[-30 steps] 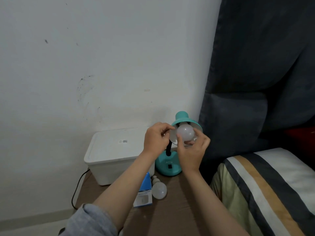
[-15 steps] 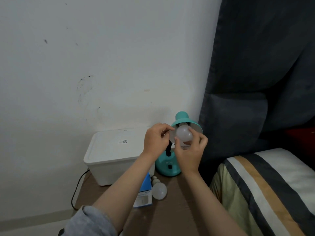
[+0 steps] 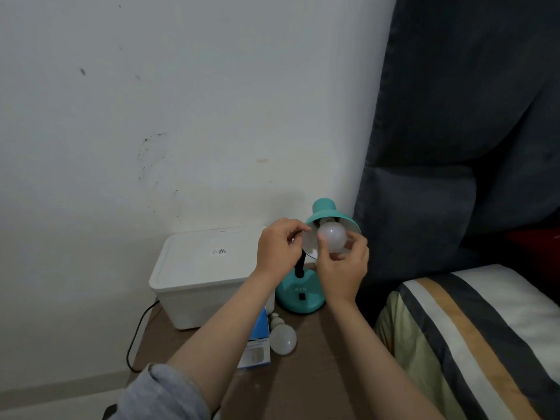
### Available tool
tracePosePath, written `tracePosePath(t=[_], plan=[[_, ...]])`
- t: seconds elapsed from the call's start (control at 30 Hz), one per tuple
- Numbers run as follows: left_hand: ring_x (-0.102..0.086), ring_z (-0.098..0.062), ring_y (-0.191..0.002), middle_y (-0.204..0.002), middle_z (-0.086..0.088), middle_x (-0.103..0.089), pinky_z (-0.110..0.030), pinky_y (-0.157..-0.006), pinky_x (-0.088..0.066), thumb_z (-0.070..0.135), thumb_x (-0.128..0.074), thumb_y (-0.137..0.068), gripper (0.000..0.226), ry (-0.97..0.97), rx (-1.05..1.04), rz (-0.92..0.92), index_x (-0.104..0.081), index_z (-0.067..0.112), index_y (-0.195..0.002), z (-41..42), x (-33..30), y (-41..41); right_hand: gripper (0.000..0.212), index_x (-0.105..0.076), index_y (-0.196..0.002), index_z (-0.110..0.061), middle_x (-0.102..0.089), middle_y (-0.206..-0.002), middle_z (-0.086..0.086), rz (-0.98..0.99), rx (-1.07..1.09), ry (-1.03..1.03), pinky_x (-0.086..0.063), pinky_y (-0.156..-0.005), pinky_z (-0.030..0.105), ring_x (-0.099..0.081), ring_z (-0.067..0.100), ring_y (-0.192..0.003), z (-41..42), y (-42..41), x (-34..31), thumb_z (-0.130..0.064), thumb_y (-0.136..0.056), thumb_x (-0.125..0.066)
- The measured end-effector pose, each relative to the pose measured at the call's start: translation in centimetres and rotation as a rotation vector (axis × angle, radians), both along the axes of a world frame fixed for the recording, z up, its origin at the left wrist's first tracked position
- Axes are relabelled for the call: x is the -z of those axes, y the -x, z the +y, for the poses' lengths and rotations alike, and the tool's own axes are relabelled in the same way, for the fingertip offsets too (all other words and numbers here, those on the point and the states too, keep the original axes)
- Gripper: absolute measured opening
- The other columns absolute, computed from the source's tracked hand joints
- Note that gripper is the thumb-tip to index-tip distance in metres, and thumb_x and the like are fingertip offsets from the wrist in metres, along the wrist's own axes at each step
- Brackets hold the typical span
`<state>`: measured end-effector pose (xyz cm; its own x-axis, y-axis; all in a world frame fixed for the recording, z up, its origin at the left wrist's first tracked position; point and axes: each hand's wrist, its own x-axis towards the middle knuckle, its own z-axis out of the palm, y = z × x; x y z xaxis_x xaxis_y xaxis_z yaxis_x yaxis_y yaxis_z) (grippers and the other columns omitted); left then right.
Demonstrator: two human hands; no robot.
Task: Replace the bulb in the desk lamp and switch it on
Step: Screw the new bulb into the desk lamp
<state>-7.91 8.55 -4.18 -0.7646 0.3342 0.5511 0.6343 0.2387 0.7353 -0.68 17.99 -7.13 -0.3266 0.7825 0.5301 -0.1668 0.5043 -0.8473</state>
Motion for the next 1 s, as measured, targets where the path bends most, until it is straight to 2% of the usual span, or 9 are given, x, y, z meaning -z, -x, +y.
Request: tracePosePath(t=[0.07,0.17,0.23,0.3,0.5,0.6,0.7,0.87,1.0], plan=[[-0.067,-0.019,-0.074,-0.083,-0.004,-0.070,-0.043,-0.072,-0.057,-0.001,-0.057,-0.077,0.030,0.002,0.000,-0.005,-0.071,0.025,-0.084,-0.1,-0.1,0.0,0.052,-0.050,-0.110,-0.009,-0.051,-0.107,0.009,-0.010,-0.026,-0.002,-0.041,-0.065,0.004,-0.056,0.022,-0.088,0.1,0.0,0.1,-0.033,-0.073,-0.079],[-0.067,-0.018,-0.073,-0.083,-0.004,-0.069,-0.042,-0.072,-0.057,-0.001,-0.059,-0.079,0.028,-0.005,0.003,0.000,-0.072,0.023,-0.084,-0.1,-0.1,0.0,0.061,-0.048,-0.119,-0.011,-0.046,-0.114,0.009,-0.046,-0.050,-0.068,-0.047,-0.074,0.014,-0.054,0.017,-0.095,-0.3,-0.1,0.7,-0.027,-0.070,-0.082],[-0.066,-0.019,-0.073,-0.082,-0.004,-0.069,-0.042,-0.072,-0.057,0.000,-0.060,-0.079,0.027,-0.003,0.003,-0.001,-0.072,0.023,-0.084,-0.1,0.0,0.0,0.061,-0.050,-0.124,-0.009,-0.045,-0.115,0.013,-0.044,-0.042,-0.139,-0.042,-0.077,0.004,-0.051,0.015,-0.096,-0.4,-0.2,1.2,-0.014,-0.071,-0.080],[-0.067,-0.019,-0.073,-0.082,-0.004,-0.069,-0.043,-0.072,-0.057,0.000,-0.060,-0.079,0.027,-0.008,0.002,-0.004,-0.072,0.024,-0.084,0.0,0.0,0.0,0.057,-0.053,-0.122,-0.008,-0.048,-0.111,0.015,-0.060,-0.028,-0.145,-0.037,-0.072,-0.003,-0.050,0.014,-0.091,-0.5,-0.3,1.0,-0.010,-0.071,-0.079],[-0.067,-0.020,-0.073,-0.083,-0.005,-0.070,-0.043,-0.072,-0.057,-0.001,-0.058,-0.078,0.027,-0.009,-0.003,0.009,-0.072,0.022,-0.084,-0.1,-0.1,0.1,0.053,-0.052,-0.111,-0.010,-0.056,-0.105,0.010,-0.100,-0.036,-0.088,-0.042,-0.069,0.022,-0.055,0.017,-0.090,0.1,-0.3,0.5,-0.030,-0.072,-0.080],[-0.067,-0.020,-0.073,-0.083,-0.006,-0.070,-0.044,-0.072,-0.057,0.002,-0.056,-0.077,0.028,-0.012,-0.003,0.015,-0.071,0.024,-0.084,-0.1,0.0,-0.2,0.051,-0.047,-0.103,-0.013,-0.059,-0.098,0.007,-0.088,-0.068,0.053,-0.044,-0.061,0.017,-0.061,0.021,-0.083,0.4,-0.3,0.2,-0.043,-0.074,-0.075],[-0.067,-0.020,-0.074,-0.083,-0.006,-0.070,-0.043,-0.072,-0.057,0.001,-0.056,-0.077,0.027,-0.012,-0.007,0.018,-0.072,0.022,-0.084,-0.1,0.0,0.0,0.052,-0.045,-0.100,-0.012,-0.062,-0.089,0.007,-0.110,-0.070,0.057,-0.041,-0.054,0.012,-0.062,0.019,-0.076,0.5,-0.2,0.0,-0.045,-0.073,-0.075],[-0.066,-0.018,-0.074,-0.083,-0.003,-0.069,-0.042,-0.072,-0.057,0.000,-0.058,-0.079,0.027,0.018,-0.001,0.017,-0.071,0.023,-0.085,0.0,0.0,0.0,0.053,-0.050,-0.109,-0.003,-0.050,-0.109,0.012,-0.081,-0.040,-0.019,-0.038,-0.066,-0.002,-0.048,0.009,-0.084,-0.2,-0.4,0.3,-0.026,-0.072,-0.081],[-0.066,-0.018,-0.074,-0.083,-0.003,-0.069,-0.041,-0.072,-0.057,0.000,-0.060,-0.079,0.026,0.005,-0.004,0.014,-0.072,0.022,-0.086,-0.2,0.0,-0.1,0.051,-0.055,-0.118,-0.005,-0.045,-0.113,0.016,-0.024,-0.043,-0.196,-0.041,-0.077,0.000,-0.051,0.013,-0.092,-0.3,-0.3,1.3,-0.007,-0.072,-0.078]])
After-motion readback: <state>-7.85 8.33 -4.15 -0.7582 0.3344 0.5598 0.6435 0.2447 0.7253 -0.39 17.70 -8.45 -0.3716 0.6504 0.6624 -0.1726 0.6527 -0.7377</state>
